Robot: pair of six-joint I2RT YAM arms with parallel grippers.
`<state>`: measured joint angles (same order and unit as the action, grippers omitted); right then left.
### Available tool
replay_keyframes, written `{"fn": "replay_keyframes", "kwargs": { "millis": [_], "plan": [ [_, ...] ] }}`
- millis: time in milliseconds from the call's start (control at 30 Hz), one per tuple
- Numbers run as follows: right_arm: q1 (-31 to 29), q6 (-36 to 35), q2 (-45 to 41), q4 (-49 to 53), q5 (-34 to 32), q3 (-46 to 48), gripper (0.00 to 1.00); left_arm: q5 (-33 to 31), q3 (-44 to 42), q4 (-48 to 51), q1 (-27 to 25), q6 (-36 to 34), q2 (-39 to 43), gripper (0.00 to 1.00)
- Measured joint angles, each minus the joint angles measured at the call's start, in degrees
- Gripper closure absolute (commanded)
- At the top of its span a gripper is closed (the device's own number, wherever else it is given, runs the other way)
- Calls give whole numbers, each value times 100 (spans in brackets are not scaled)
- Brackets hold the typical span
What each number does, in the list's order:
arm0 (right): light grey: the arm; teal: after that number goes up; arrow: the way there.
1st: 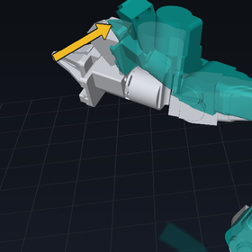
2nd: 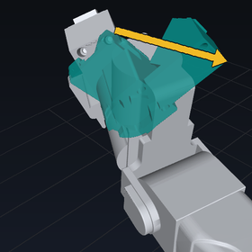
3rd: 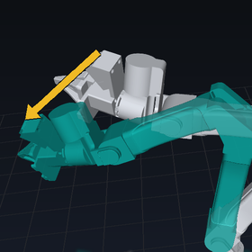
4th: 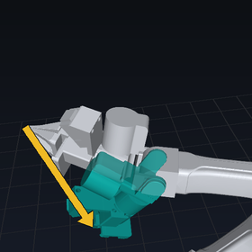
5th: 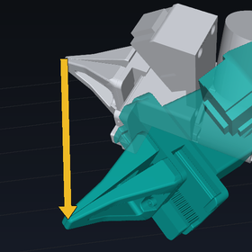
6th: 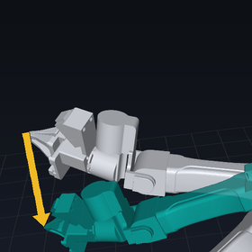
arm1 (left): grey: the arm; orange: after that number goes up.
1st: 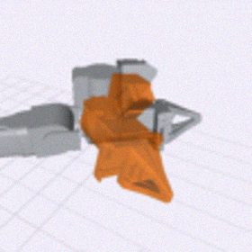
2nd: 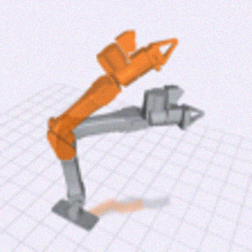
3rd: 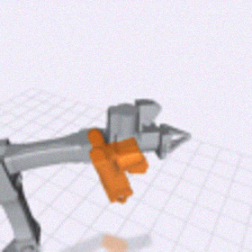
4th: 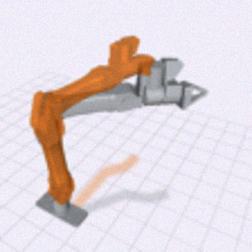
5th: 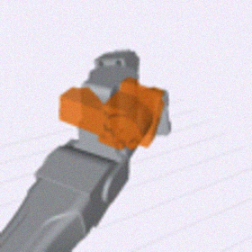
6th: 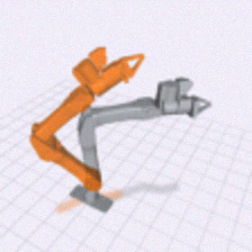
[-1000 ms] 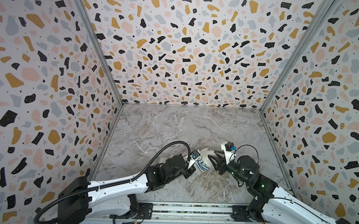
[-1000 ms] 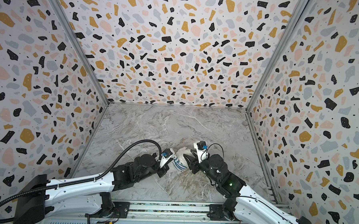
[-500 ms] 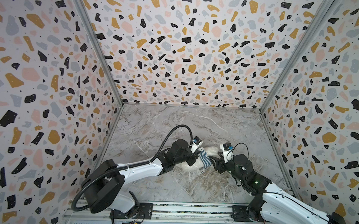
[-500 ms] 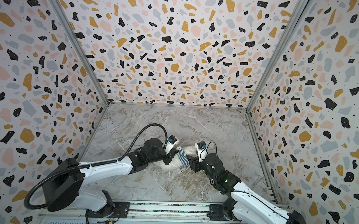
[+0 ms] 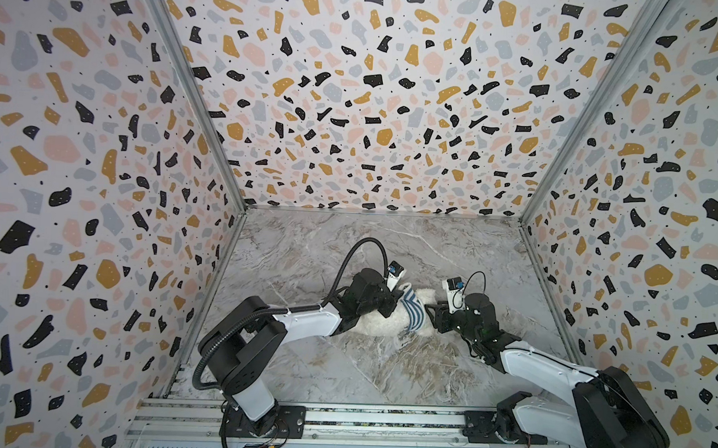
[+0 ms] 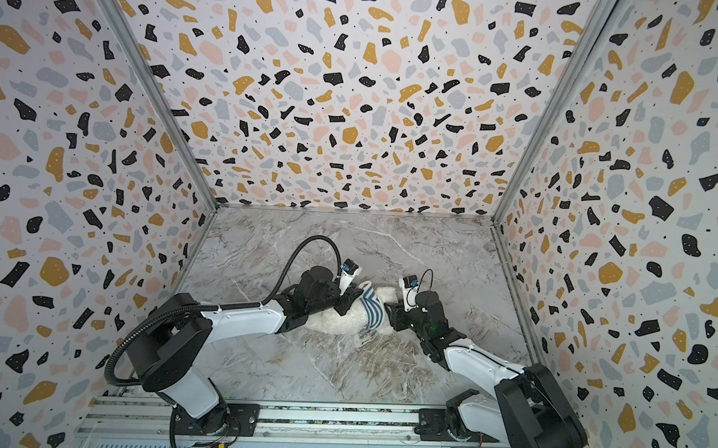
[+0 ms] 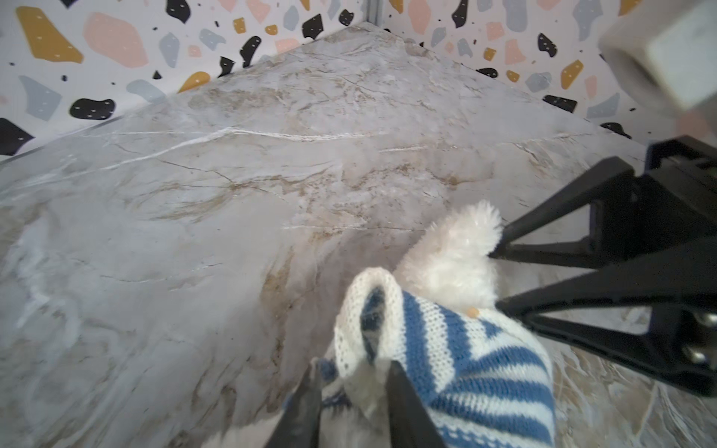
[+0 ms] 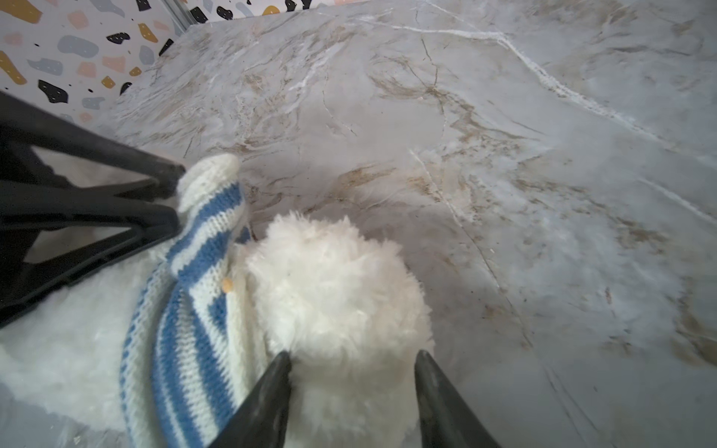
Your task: Dress the teddy bear
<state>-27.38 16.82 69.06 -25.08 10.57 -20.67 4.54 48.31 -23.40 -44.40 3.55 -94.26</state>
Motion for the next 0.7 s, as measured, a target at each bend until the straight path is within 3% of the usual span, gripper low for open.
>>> {"fn": "replay_keyframes", "kwargs": {
  "millis": [200, 300, 500, 700],
  "plan": [
    [-44, 0, 81, -188, 214, -2, 50, -640, 131, 566, 9, 251, 286, 26],
    [-76, 0, 122, -245, 289, -2, 49, -866, 129, 894, 9, 420, 595, 18],
    [-109, 55, 323, -352, 448, -2, 42, -1279, 55, 1320, 9, 800, 1193, 17],
    [-114, 133, 332, -415, 544, -2, 33, -1545, -267, 1633, 9, 1156, 1250, 21]
  ]
}}
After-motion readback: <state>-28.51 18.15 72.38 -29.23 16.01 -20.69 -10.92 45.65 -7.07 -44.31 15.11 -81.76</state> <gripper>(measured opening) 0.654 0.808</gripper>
